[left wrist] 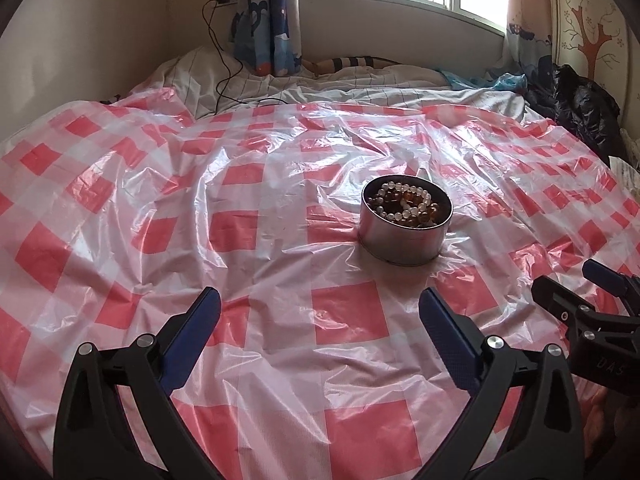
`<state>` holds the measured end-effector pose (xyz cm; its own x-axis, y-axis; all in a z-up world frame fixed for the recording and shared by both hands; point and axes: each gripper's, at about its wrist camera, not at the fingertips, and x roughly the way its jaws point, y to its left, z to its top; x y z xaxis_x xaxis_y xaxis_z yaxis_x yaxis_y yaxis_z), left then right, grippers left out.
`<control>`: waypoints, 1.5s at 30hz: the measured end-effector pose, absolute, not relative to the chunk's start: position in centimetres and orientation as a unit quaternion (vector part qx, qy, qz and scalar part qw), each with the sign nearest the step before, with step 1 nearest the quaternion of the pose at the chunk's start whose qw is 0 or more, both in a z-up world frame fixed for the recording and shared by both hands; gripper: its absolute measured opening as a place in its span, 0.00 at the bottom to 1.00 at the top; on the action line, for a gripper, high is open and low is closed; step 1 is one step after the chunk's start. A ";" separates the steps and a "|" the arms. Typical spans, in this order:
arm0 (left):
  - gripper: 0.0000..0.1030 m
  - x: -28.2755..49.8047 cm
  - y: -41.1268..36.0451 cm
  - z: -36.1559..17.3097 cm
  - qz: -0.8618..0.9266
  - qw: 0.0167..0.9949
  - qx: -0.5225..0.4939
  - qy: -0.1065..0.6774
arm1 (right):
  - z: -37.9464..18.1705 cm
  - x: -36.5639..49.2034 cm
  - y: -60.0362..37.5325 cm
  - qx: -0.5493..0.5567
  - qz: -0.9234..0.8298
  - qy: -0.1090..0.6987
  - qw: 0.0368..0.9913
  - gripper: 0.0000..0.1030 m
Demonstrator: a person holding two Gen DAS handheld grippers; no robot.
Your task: Organize jewelry
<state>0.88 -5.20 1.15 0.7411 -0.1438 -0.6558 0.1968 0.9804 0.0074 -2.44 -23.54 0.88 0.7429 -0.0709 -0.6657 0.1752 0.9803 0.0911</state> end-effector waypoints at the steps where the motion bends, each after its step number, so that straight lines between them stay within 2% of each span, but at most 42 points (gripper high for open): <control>1: 0.93 0.9 -5.3 1.2 -0.092 0.933 0.040 0.347 | 0.9 -2.4 -23.4 0.072 -0.066 0.352 0.931 0.93; 11: 0.93 0.9 -5.3 1.5 -0.095 0.934 0.035 0.343 | 0.9 -2.3 -22.8 0.059 -0.064 0.353 0.932 0.93; 27: 0.93 2.3 -5.2 -0.1 -0.088 0.918 0.023 0.387 | 0.8 -1.9 -22.3 0.038 -0.084 0.366 0.926 0.93; 36: 0.93 2.7 -4.6 0.1 -0.086 0.918 0.009 0.387 | 0.9 -1.9 -18.8 -0.062 -0.091 0.349 0.931 0.93; 45: 0.93 2.9 -4.3 0.2 -0.090 0.917 -0.005 0.388 | 1.4 -2.0 -22.6 0.027 -0.109 0.344 0.932 0.93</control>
